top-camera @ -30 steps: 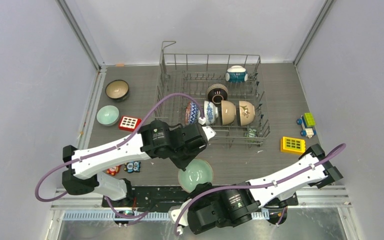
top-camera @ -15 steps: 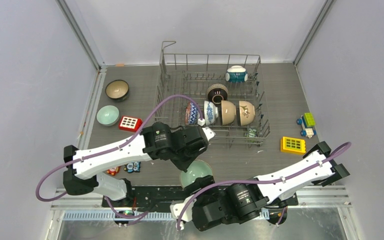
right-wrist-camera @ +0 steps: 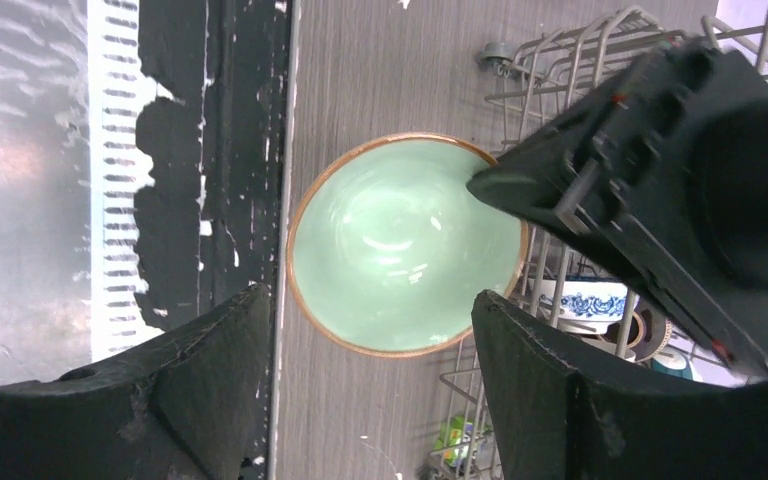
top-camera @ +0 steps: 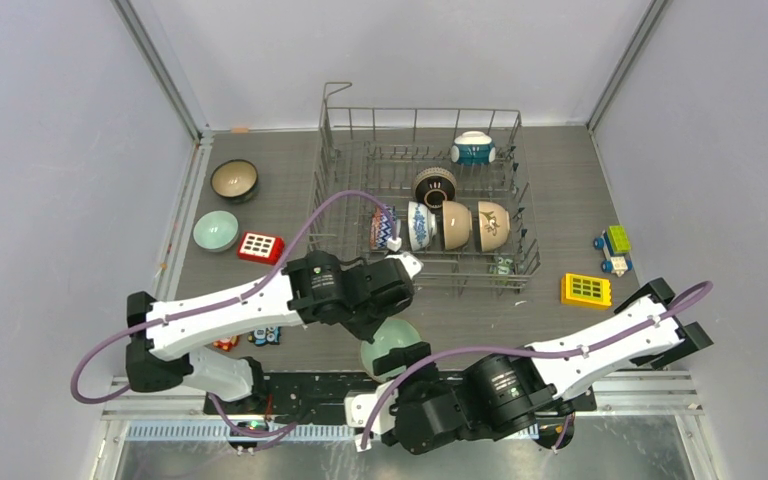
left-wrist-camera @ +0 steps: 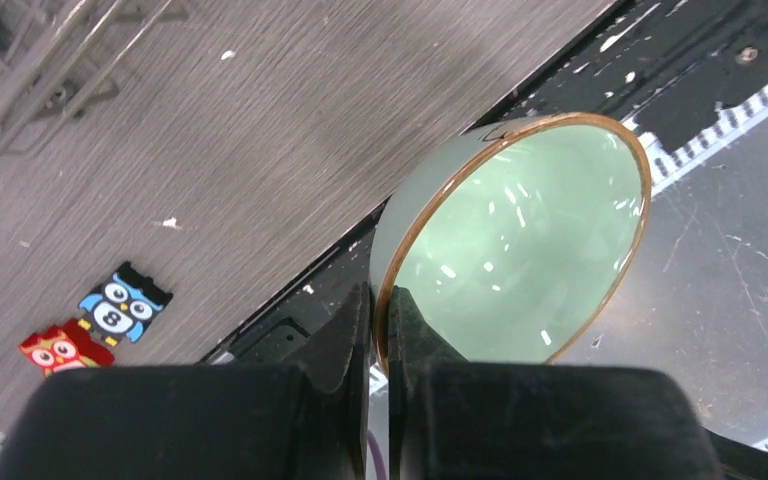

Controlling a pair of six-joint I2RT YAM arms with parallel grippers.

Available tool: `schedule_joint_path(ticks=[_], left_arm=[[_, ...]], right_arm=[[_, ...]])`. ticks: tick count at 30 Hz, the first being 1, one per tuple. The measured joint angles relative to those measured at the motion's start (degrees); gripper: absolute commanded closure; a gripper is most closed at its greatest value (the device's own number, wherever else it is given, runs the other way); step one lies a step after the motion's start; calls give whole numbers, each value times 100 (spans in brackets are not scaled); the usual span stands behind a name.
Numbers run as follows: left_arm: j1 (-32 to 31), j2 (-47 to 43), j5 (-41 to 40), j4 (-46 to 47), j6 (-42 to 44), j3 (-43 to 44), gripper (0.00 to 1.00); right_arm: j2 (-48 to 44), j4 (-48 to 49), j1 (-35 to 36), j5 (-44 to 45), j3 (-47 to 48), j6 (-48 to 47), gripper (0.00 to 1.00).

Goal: Unload the bowls from the dish rack
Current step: Place the bowl at the center of the board.

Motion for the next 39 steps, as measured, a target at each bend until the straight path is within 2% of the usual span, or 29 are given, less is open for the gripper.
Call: schedule_joint_path(ticks=[6, 12, 15, 22, 29, 33, 39], left_arm=[[326, -861, -422, 109, -474, -828, 100], [828, -2284, -1062, 83, -1021, -1482, 100], [949, -2669, -1340, 4, -1259, -1631, 100], [1097, -2841, -1878, -168, -1624, -1735, 100], [1574, -2756, -2448, -323, -1515, -1580, 100], [2120, -2745, -2562, -278, -1290, -1460, 100], [3515, -2841, -2404, -205, -846, -1453, 100]], right_arm=[[-348, 481, 0, 109, 0, 264, 21], [-804, 1519, -50, 275, -315, 527, 20], [-909, 1963, -275, 214, -507, 680, 20], [-1121, 2820, -1683, -313, -592, 1285, 20], [-1882, 3359, -2529, -363, -595, 1615, 19], [-2288, 3438, -2688, -275, -673, 1731, 19], [-2798, 3434, -2800, -103, -1060, 1858, 19]])
